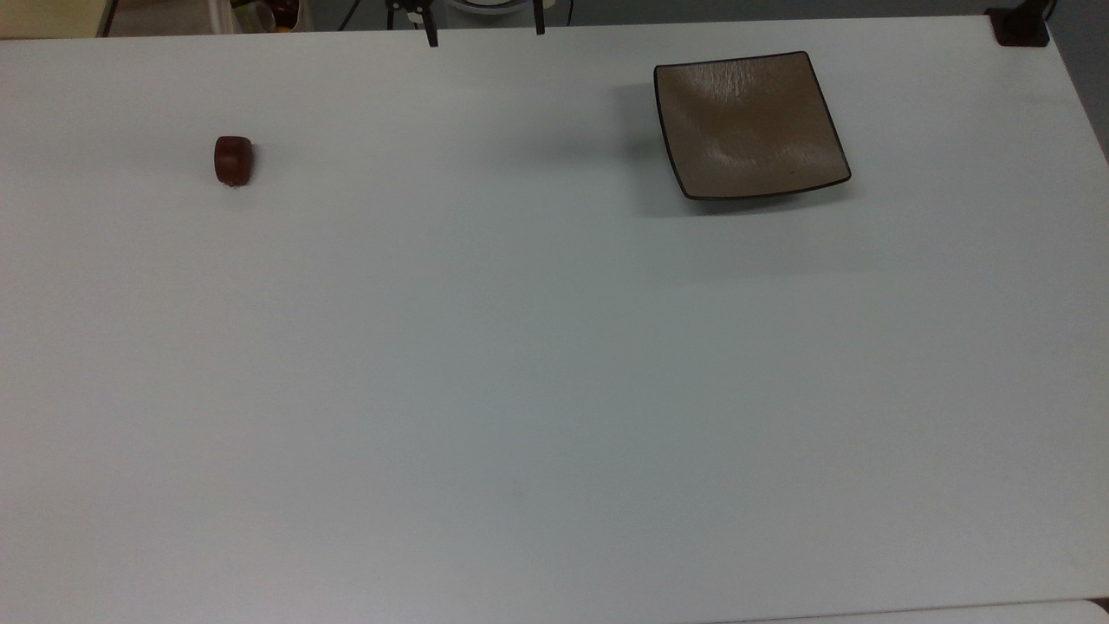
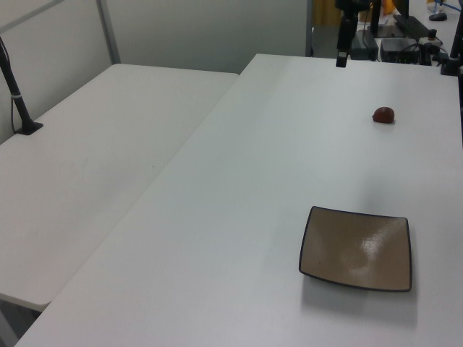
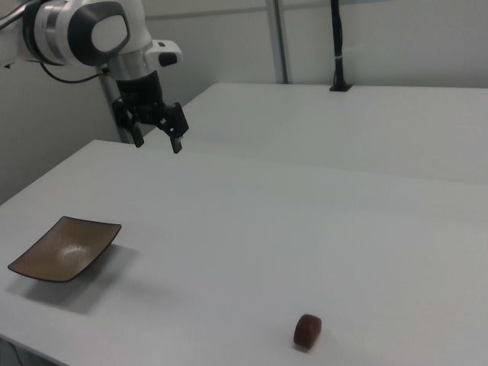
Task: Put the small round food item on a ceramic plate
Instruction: 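Move the open gripper over the small reddish-brown food item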
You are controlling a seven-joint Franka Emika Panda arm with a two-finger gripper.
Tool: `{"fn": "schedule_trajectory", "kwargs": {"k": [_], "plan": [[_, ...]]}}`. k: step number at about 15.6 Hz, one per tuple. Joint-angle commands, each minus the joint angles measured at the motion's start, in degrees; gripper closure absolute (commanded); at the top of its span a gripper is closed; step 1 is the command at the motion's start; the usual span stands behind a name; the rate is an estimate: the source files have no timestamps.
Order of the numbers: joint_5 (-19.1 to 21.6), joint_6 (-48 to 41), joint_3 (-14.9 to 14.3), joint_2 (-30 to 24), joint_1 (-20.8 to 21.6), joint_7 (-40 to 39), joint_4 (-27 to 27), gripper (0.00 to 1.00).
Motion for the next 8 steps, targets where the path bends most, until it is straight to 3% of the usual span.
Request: {"fn": "schedule_trajectory", "kwargs": {"k": [1,8], "plan": [[0.2,0.7,-0.9,-0.1,0.9,1.2,-0.4,0.00],[0.5,2.3,-0.9,-0.1,0.7,1.3,-0.6,0.00]]}}
